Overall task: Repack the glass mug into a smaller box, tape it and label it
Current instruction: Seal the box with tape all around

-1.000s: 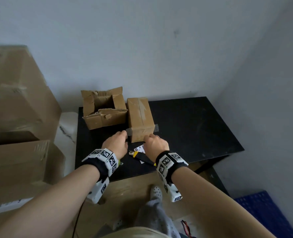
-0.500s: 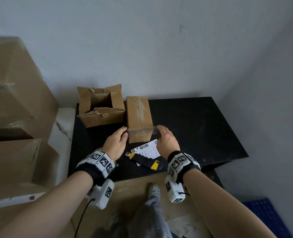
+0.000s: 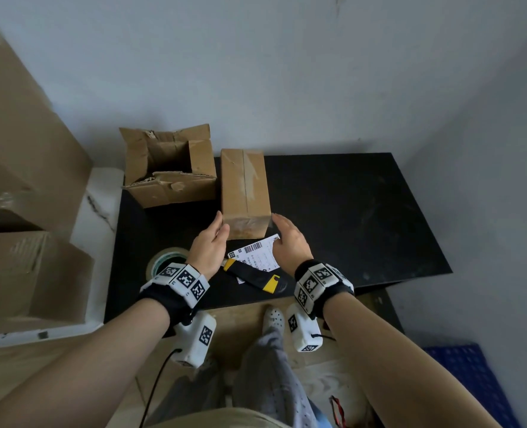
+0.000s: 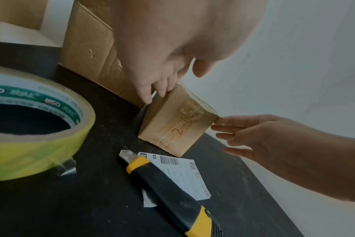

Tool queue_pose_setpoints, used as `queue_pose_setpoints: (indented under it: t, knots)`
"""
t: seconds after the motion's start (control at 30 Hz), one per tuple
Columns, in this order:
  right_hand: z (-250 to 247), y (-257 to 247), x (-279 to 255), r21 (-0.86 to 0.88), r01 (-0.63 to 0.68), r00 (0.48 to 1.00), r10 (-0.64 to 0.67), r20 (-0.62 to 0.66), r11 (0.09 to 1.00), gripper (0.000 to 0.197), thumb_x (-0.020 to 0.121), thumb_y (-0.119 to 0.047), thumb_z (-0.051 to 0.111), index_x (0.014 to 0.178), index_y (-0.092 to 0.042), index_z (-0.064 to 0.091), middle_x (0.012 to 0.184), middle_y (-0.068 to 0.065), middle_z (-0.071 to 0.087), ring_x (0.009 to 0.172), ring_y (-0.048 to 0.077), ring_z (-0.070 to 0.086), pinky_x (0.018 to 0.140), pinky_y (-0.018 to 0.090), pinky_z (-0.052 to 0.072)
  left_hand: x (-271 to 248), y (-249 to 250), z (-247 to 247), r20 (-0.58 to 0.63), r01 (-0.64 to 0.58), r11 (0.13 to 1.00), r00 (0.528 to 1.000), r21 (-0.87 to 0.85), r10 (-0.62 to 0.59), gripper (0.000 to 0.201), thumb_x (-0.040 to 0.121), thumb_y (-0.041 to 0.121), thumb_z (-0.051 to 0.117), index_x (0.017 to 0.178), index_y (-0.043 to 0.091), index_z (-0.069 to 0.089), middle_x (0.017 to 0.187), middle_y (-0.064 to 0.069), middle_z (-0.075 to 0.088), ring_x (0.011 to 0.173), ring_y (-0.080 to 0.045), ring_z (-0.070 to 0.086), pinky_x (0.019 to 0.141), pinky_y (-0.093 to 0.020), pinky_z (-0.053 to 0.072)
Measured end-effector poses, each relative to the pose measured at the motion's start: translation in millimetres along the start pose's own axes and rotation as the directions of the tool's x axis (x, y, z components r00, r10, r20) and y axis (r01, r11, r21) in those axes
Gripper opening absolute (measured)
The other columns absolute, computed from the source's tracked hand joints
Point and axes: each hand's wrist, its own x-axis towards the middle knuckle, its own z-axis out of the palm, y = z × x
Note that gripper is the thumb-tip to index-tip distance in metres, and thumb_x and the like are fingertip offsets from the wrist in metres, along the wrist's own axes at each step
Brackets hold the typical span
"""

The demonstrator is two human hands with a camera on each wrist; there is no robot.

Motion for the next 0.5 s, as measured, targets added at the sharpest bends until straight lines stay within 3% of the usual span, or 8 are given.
queue_pose_setpoints:
  t: [0.13, 0.2, 0.3, 0.4, 0.5]
  knots:
    - [4.4, 6.0, 1.8, 0.005, -0.003, 1.000, 0.003, 0.024, 1.000, 0.065, 0.082, 0.008, 0.036, 0.142, -0.018, 0.038, 0.149, 0.000, 0.038, 0.137, 0.018, 0.034, 0.112, 0.035, 0.032, 4.6, -8.6, 1.0, 0.007, 0.020, 1.000, 1.000, -0.024, -0.020, 0.048, 0.101, 0.029, 0.034, 0.147, 0.015, 0.026, 0.149, -0.004, 0.036, 0.138, -0.019, 0.032, 0.108, -0.025, 0.022]
    - [2.4, 9.9, 3.6, -0.007, -0.018, 1.000, 0.018, 0.010, 1.000, 0.061, 0.086, 0.007, 0.036, 0.142, -0.017, 0.040, 0.147, 0.002, 0.040, 0.136, 0.020, 0.037, 0.111, 0.034, 0.033, 6.2, -12.7, -1.8, -0.005, 0.012, 1.000, 1.000, -0.004, -0.012, 0.045, 0.101, 0.031, 0.033, 0.143, 0.014, 0.037, 0.144, -0.006, 0.044, 0.135, -0.021, 0.037, 0.109, -0.030, 0.026]
    - [-9.5, 11.7, 9.6, 0.015, -0.024, 0.995, 0.025, -0.092, 1.000, 0.042, 0.096, -0.006, 0.039, 0.136, -0.014, 0.047, 0.136, 0.008, 0.053, 0.125, 0.023, 0.050, 0.103, 0.031, 0.041, 7.9, -11.1, -11.8, -0.090, -0.054, 0.994, 0.994, 0.099, 0.063, 0.039, 0.101, 0.032, 0.034, 0.125, 0.011, 0.058, 0.122, -0.010, 0.062, 0.117, -0.025, 0.054, 0.096, -0.030, 0.038]
    - [-23.2, 9.4, 18.0, 0.008, 0.037, 0.982, -0.035, -0.187, 0.999, 0.030, 0.097, -0.013, 0.045, 0.122, -0.014, 0.060, 0.117, 0.008, 0.064, 0.107, 0.023, 0.060, 0.090, 0.032, 0.048, 13.5, -6.4, -23.9, -0.162, -0.124, 0.969, 0.974, 0.213, 0.160, 0.029, 0.098, 0.023, 0.044, 0.113, 0.008, 0.064, 0.109, -0.009, 0.067, 0.105, -0.022, 0.060, 0.086, -0.027, 0.043]
    - [-32.0, 4.0, 26.2, -0.005, 0.111, 0.976, -0.110, -0.191, 0.994, 0.023, 0.094, -0.016, 0.053, 0.112, -0.015, 0.066, 0.107, 0.007, 0.067, 0.096, 0.023, 0.062, 0.083, 0.034, 0.050, 20.7, -1.7, -31.7, -0.163, -0.166, 0.953, 0.964, 0.253, 0.211, 0.019, 0.093, 0.018, 0.056, 0.102, 0.007, 0.068, 0.098, -0.006, 0.069, 0.093, -0.017, 0.063, 0.078, -0.022, 0.042]
